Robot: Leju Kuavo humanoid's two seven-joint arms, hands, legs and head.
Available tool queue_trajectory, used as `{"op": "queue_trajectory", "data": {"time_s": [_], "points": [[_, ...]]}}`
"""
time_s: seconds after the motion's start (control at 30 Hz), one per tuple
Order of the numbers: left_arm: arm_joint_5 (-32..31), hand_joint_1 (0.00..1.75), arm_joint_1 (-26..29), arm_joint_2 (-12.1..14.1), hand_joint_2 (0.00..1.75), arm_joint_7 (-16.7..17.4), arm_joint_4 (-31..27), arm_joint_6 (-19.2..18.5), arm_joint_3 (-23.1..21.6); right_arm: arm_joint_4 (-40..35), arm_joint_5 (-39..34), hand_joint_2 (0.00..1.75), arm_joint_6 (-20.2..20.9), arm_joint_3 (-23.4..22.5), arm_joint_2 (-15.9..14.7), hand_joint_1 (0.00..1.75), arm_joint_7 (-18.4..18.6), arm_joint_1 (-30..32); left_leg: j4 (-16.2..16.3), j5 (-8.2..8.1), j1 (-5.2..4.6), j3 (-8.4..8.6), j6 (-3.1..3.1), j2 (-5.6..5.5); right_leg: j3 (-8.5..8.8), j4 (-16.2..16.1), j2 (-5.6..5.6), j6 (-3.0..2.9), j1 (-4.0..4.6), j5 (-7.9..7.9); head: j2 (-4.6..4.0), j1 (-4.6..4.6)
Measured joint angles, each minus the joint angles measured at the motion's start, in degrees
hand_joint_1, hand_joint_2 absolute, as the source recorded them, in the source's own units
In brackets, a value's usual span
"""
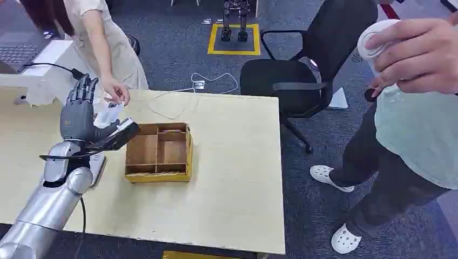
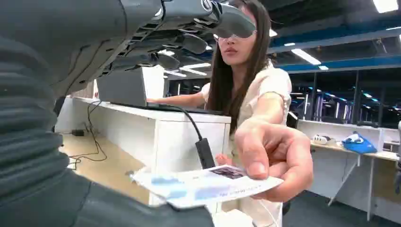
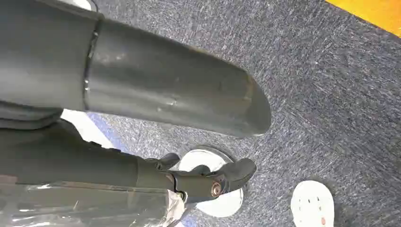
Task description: Pass the card to the sensor for recognition and then transmit it.
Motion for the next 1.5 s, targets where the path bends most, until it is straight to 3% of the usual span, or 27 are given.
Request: {"op": "queue_trajectory", "data": {"time_s": [0.03, 0.07, 0.1, 0.27, 0.3, 0.37, 0.47, 0.57, 1.2, 1.37, 1.5], "points": [[-0.04, 1.71, 0.00, 0.00, 1.75, 0.00, 0.00, 0.07, 0.00, -0.02, 0.00, 0.00, 0.04, -0.02, 0.00, 0.00, 0.00, 0.01, 0.00, 0.00, 0.00, 0.00, 0.00, 0.00, 0.00, 0.00, 0.00, 0.00, 0.00, 0.00, 0.00, 0.00], [-0.11, 1.55, 0.00, 0.00, 1.75, 0.00, 0.04, 0.04, 0.00, -0.02, 0.02, 0.00, 0.04, -0.04, 0.00, 0.00, 0.00, 0.03, 0.00, 0.00, 0.00, 0.00, 0.00, 0.00, 0.00, 0.00, 0.00, 0.00, 0.00, 0.00, 0.00, 0.00], [-0.11, 1.52, -0.01, -0.02, 1.75, 0.00, 0.19, 0.04, 0.00, -0.02, 0.04, 0.00, 0.04, -0.07, 0.02, 0.00, 0.00, 0.04, 0.00, 0.00, 0.00, 0.00, 0.00, 0.00, 0.00, 0.00, 0.00, 0.00, 0.00, 0.00, 0.00, 0.00], [0.13, 1.47, 0.00, -0.04, 1.75, 0.07, 0.74, 0.26, -0.02, -0.33, 0.46, 0.00, 0.04, -0.35, 0.09, 0.00, 0.39, 0.35, 0.00, 0.00, 0.00, 0.00, 0.00, 0.00, 0.00, 0.00, 0.00, 0.00, 0.00, 0.00, 0.00, 0.00], [0.20, 1.59, 0.00, -0.04, 1.75, 0.07, 0.85, 0.28, -0.02, -0.33, 0.50, 0.00, 0.04, -0.39, 0.09, 0.00, 0.39, 0.39, 0.00, 0.00, 0.00, 0.00, 0.00, 0.00, 0.00, 0.00, 0.00, 0.00, 0.00, 0.00, 0.00, -0.02], [0.24, 1.66, 0.00, 0.00, 1.75, 0.07, 0.92, 0.28, -0.02, -0.48, 0.57, 0.00, 0.04, -0.44, 0.11, 0.00, 0.41, 0.58, 0.00, 0.00, 0.00, 0.00, 0.00, 0.00, 0.00, 0.00, 0.00, 0.00, 0.00, 0.00, 0.00, 0.00], [0.13, 1.61, -0.03, 0.15, 1.75, 0.17, 1.03, 0.63, -0.02, -0.52, 0.66, 0.00, 0.04, -0.48, 0.13, 0.00, 0.39, 0.71, 0.00, 0.00, 0.00, 0.00, 0.00, 0.00, 0.00, 0.00, 0.00, 0.00, 0.00, 0.00, 0.00, -0.02], [0.09, 1.73, -0.07, 0.17, 1.75, 0.17, 1.22, 0.74, -0.02, -0.63, 0.68, 0.00, 0.04, -0.52, 0.13, 0.00, 0.39, 0.77, 0.00, 0.00, 0.00, -0.01, 0.00, 0.00, 0.00, 0.00, 0.00, 0.00, 0.00, 0.00, 0.00, 0.00], [1.74, 1.75, -0.06, 0.26, 1.75, -1.67, 1.42, 0.82, -0.02, -1.27, 1.81, 0.00, 0.41, -1.40, 0.13, 0.00, 0.81, 1.01, 0.00, 0.00, 0.00, -0.02, 0.00, 0.00, 0.00, 0.00, -0.01, 0.00, 0.00, 0.00, 0.00, -0.02], [3.17, 1.75, 0.05, 2.91, 1.75, -4.48, 1.42, -4.02, -0.48, -1.29, 2.25, 0.00, 0.94, -1.81, 0.13, 0.00, 0.48, 1.11, -0.02, 0.00, 0.00, -0.02, 0.00, 0.02, -0.01, 0.01, 0.02, -0.01, 0.00, 0.00, 0.00, -0.02], [3.04, 1.75, 0.47, 5.44, 1.75, -4.44, 1.42, -4.42, -0.55, -1.27, 2.38, 0.00, 1.03, -2.01, 0.13, 0.00, 0.42, 1.27, -0.03, 0.00, 0.00, -0.03, 0.00, -0.01, -0.01, 0.01, 0.00, -0.01, 0.00, -0.01, 0.00, -0.02]]}}
